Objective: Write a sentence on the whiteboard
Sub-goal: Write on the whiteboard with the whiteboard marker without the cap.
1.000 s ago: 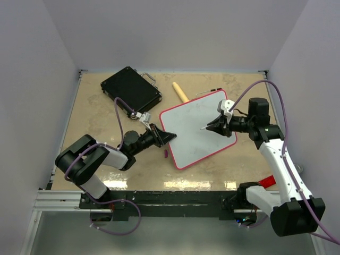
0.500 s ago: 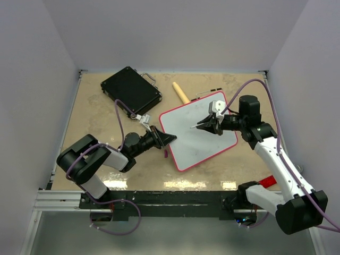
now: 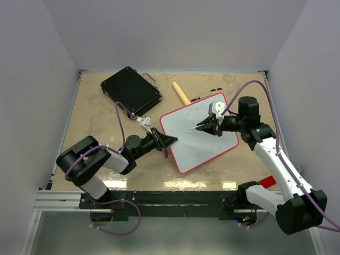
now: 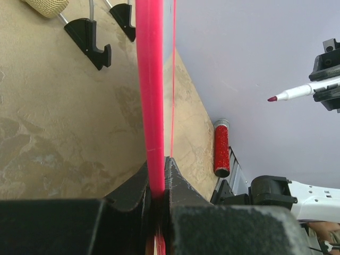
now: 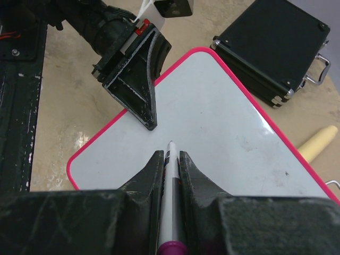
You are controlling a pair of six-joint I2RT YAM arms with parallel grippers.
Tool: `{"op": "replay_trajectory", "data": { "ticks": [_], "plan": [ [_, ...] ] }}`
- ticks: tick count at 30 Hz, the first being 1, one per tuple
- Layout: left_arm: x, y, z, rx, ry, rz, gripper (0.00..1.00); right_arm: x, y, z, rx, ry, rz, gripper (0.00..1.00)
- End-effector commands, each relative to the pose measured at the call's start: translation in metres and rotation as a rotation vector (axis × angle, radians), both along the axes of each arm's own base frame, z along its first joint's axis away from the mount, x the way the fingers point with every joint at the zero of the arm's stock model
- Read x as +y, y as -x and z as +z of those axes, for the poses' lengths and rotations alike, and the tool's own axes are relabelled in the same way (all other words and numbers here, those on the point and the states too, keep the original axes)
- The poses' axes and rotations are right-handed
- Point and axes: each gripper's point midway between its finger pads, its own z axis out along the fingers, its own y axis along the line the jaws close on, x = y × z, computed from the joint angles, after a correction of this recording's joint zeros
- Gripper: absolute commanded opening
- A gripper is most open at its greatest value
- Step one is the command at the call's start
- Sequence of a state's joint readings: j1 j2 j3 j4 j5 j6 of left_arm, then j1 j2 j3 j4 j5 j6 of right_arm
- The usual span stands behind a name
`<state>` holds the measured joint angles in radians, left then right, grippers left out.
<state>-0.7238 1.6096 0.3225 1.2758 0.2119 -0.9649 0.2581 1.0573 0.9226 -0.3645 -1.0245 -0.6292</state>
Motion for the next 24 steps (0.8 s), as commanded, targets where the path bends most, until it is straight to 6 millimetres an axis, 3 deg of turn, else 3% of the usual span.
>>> {"op": "replay_trajectory", "data": {
  "ticks": [1,11,24],
  "plan": [
    [-0.002,0.001,0.050,-0.174,0.110,0.012,0.00,0.003,0.001,0.009,-0.036,-0.035,0.006,0.00],
    [-0.007,0.003,0.051,-0.147,0.104,0.008,0.00,0.003,0.002,0.016,-0.042,-0.044,-0.003,0.00],
    [-0.011,-0.001,0.060,-0.145,0.055,0.013,0.00,0.004,0.017,0.028,-0.047,-0.065,0.057,0.00]
  ]
}}
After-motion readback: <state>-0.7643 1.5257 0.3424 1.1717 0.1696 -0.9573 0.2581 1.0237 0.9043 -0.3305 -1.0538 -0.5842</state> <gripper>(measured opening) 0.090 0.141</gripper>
